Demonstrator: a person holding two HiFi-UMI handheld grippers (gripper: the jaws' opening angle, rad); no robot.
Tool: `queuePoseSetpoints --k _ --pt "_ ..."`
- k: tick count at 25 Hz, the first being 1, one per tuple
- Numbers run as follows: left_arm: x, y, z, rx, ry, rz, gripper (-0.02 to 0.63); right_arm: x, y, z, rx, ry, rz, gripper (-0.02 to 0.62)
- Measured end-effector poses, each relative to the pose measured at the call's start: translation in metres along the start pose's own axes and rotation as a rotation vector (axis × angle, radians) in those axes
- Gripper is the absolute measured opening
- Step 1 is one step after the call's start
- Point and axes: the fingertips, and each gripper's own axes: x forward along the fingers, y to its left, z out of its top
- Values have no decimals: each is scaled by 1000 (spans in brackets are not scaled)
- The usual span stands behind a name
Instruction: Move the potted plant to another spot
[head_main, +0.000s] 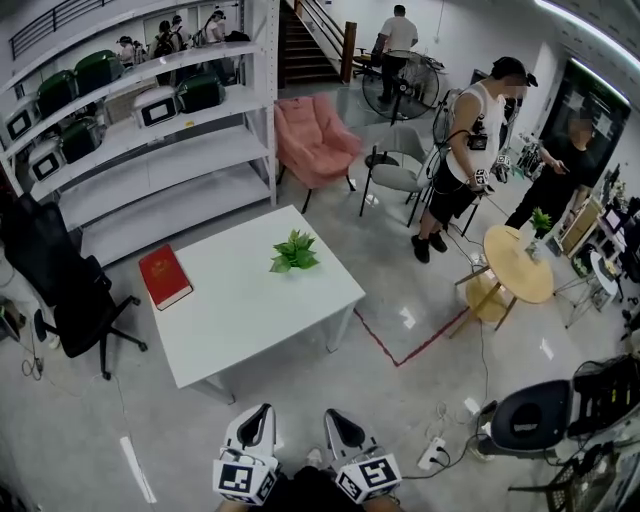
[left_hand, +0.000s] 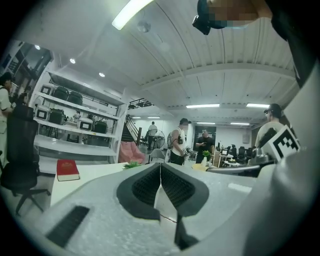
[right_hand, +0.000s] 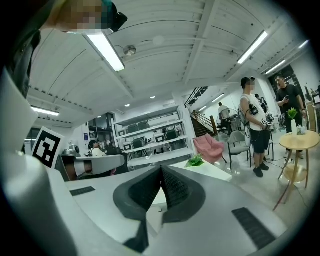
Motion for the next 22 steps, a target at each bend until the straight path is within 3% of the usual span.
queuePoseSetpoints --k 8,22 --pt "1 -25 -11 0 11 49 20 -11 -19 6 -6 -4 53 12" --pt "44 -16 -21 -5 12 49 20 18 -44 -3 1 7 60 12"
